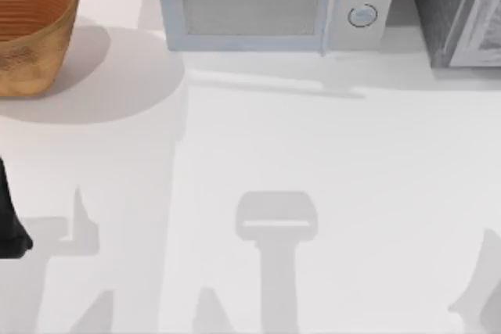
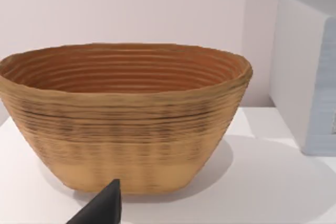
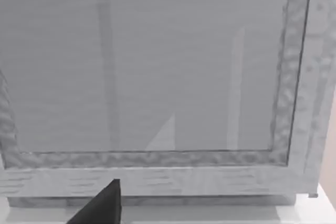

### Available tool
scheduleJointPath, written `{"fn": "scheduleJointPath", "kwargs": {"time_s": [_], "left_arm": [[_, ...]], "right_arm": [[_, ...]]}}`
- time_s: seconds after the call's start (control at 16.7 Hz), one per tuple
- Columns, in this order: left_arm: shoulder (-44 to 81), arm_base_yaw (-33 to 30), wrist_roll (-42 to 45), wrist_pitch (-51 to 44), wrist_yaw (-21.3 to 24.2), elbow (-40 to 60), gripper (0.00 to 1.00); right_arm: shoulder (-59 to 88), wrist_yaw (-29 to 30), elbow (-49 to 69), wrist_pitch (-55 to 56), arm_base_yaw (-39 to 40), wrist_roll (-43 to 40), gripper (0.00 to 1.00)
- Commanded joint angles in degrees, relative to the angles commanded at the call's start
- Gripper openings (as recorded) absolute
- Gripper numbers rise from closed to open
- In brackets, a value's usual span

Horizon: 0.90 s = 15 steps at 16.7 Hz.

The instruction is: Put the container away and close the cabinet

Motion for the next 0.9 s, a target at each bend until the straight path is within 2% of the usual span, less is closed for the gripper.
{"fn": "scheduleJointPath", "kwargs": {"time_s": [0.18,0.36,0.72,0.9], "left_arm": [[0.0,0.0,0.0,0.0,0.0,0.0,1.0],[0.0,0.0,0.0,0.0,0.0,0.0,1.0],[0.0,0.0,0.0,0.0,0.0,0.0,1.0],[0.0,0.0,0.0,0.0,0.0,0.0,1.0]], "right_arm": [[9.7,-6.5,2.4,7.9,-6.4,0.1,1.0],[14.2,-9.9,3.7,11.9,-9.8,0.2,1.0],[14.4,-10.1,3.7,12.0,-9.9,0.2,1.0],[14.3,-10.5,7.3,8.4,-10.1,0.3,1.0]]}}
